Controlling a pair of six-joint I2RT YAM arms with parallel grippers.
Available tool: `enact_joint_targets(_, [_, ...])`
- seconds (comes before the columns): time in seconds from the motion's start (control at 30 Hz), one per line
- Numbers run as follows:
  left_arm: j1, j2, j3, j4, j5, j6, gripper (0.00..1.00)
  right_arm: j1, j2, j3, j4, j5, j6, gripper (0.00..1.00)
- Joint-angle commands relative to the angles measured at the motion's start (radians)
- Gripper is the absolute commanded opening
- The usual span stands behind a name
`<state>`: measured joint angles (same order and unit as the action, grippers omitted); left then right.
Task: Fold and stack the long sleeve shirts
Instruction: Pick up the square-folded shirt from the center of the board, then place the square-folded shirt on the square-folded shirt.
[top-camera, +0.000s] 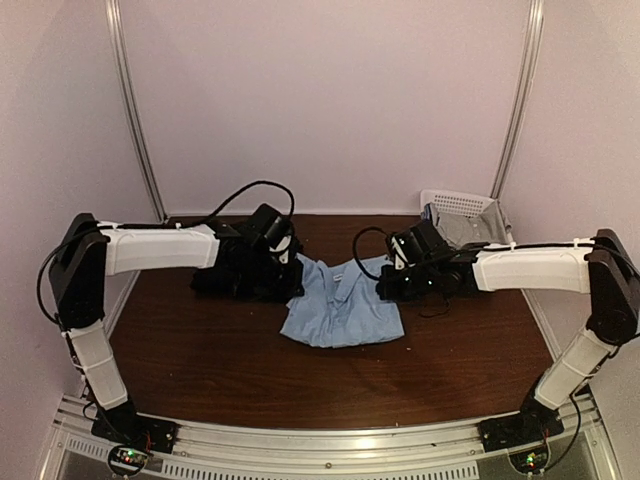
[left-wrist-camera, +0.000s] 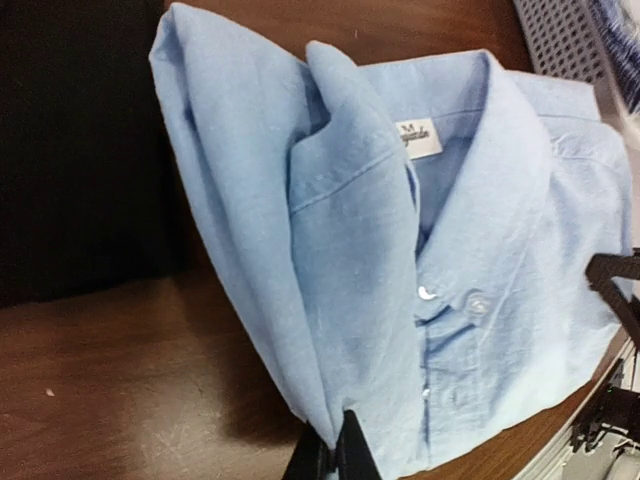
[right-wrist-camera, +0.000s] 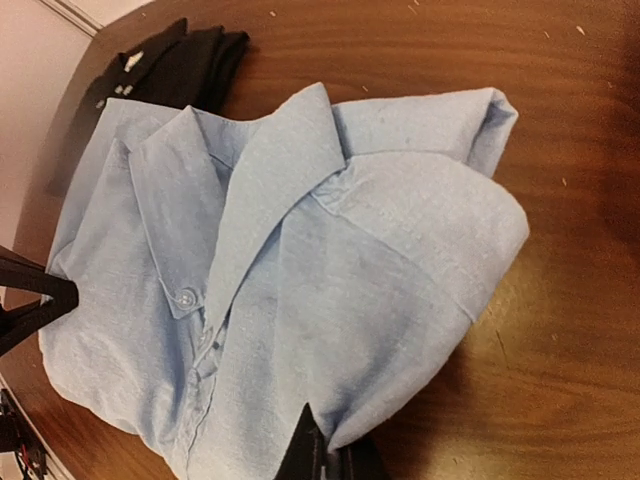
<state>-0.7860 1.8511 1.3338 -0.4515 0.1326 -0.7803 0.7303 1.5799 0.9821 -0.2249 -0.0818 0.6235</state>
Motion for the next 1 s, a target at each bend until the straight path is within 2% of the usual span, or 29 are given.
enact_joint_targets(0.0, [0.090,-0.102,0.065,-0.057,-0.049,0.069,0.00,0.021,0.082,0.176,-0.027,0.020,-0.033,0.00])
enact_joint_targets(0.27, [0.334,-0.165,0.109,-0.120,0.002,0.187,0.00,0.051,0.349,0.593,-0.050,-0.008,-0.051,0.00])
enact_joint_targets(0.53, [0.548,-0.120,0.170,-0.146,0.043,0.277,0.00,0.059,0.651,0.968,-0.020,-0.098,-0.038,0.00])
enact_joint_targets(0.7, [0.653,-0.077,0.144,-0.068,0.069,0.291,0.00,0.049,0.829,1.162,0.004,-0.159,-0.022,0.00])
enact_joint_targets(0.83, [0.682,0.018,0.125,0.041,0.091,0.323,0.00,0.021,0.918,1.189,0.056,-0.225,0.029,0.01])
enact_joint_targets(0.9, [0.697,0.085,0.143,0.057,0.071,0.318,0.00,0.009,0.939,1.188,0.068,-0.232,0.039,0.19])
enact_joint_targets(0.93, [0.703,0.114,0.157,0.058,0.063,0.318,0.04,0.003,0.949,1.188,0.066,-0.233,0.039,0.33])
enact_joint_targets(0.97, [0.709,0.139,0.173,0.055,0.038,0.314,0.13,-0.004,0.952,1.189,0.062,-0.240,0.039,0.44])
